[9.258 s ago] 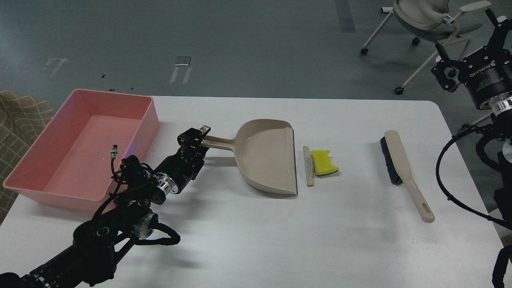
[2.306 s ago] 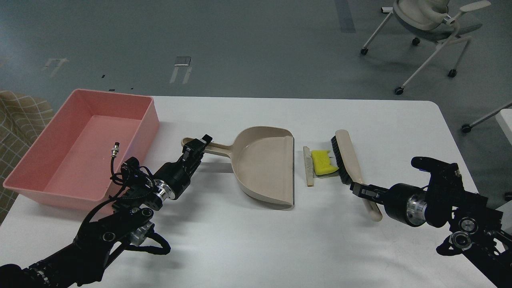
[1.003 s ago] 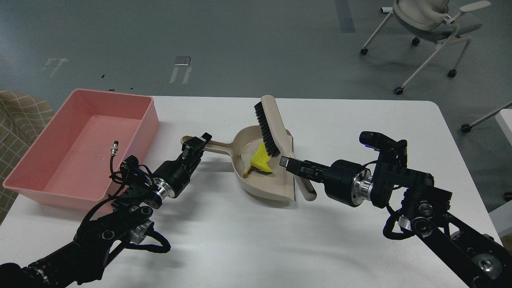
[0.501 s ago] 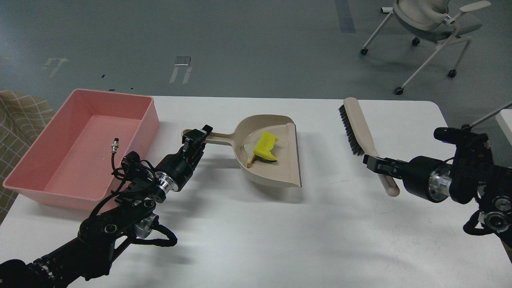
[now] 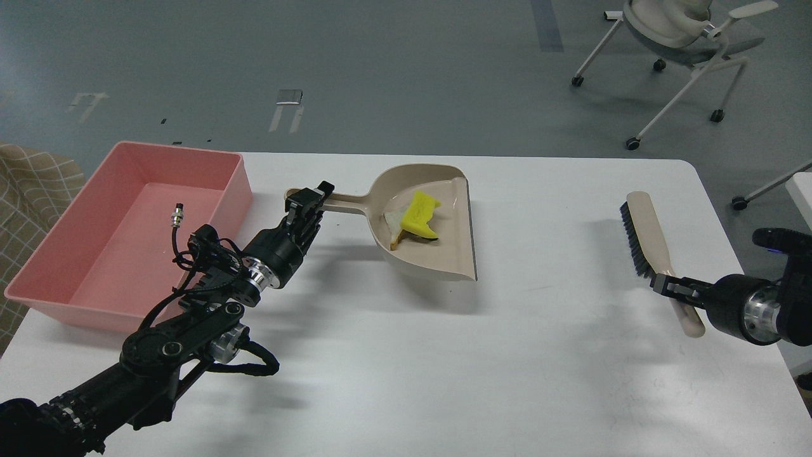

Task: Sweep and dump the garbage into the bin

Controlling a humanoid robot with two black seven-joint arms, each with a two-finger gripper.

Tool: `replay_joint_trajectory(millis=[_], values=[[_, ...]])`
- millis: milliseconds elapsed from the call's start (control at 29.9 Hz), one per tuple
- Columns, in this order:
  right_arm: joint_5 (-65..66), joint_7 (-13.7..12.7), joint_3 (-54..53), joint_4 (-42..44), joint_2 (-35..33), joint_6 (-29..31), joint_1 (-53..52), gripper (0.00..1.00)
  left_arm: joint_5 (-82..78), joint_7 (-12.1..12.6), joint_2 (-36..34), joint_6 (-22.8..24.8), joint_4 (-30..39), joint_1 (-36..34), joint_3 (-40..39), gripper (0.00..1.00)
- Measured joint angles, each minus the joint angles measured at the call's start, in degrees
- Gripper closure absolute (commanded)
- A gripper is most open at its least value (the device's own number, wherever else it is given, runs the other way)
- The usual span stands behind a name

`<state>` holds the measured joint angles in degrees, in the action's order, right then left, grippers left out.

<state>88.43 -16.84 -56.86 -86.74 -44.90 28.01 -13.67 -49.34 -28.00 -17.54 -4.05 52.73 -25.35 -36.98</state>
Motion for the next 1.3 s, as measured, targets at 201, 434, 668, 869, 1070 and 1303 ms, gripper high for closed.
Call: replay_joint_trajectory(millis=[201,434,668,869,1070,1303], values=[[0.07,0.0,0.0,0.35,-0.01,-0.02,1.4,1.0,1.34,0.0,-0.11,-0.06,0.0,-2.06,-0.02,1.0],[-0.07,0.02,0.07,-0.21,0.16,-0.02,2.3,0.92,1.78,0.0,-0.42,-0.08,0.0,-2.59,0.15,1.0],[-0.01,0.05,-0.11,0.14,0.59,-0.02,2.34,0.55,1.97,0.0,-1.07,0.0,0.0,-2.6,0.16,1.0],[-0.07,-0.02,-1.16,0.21,0.6,-0.02,2.34,0.48,2.05,0.0,-1.09,0.01,0.0,-2.93,0.16,1.0],[-0.18,-0.04,-2.06,0.01,0.6,-0.02,2.34,0.46,2.14,0.0,-1.23,0.01,0.0,-3.22,0.16,1.0],[-1.7,0.0,-6.95,-0.26,0.43,-0.01,2.34,0.23,2.64,0.0,-1.69,0.01,0.05,-3.34,0.03,1.0]])
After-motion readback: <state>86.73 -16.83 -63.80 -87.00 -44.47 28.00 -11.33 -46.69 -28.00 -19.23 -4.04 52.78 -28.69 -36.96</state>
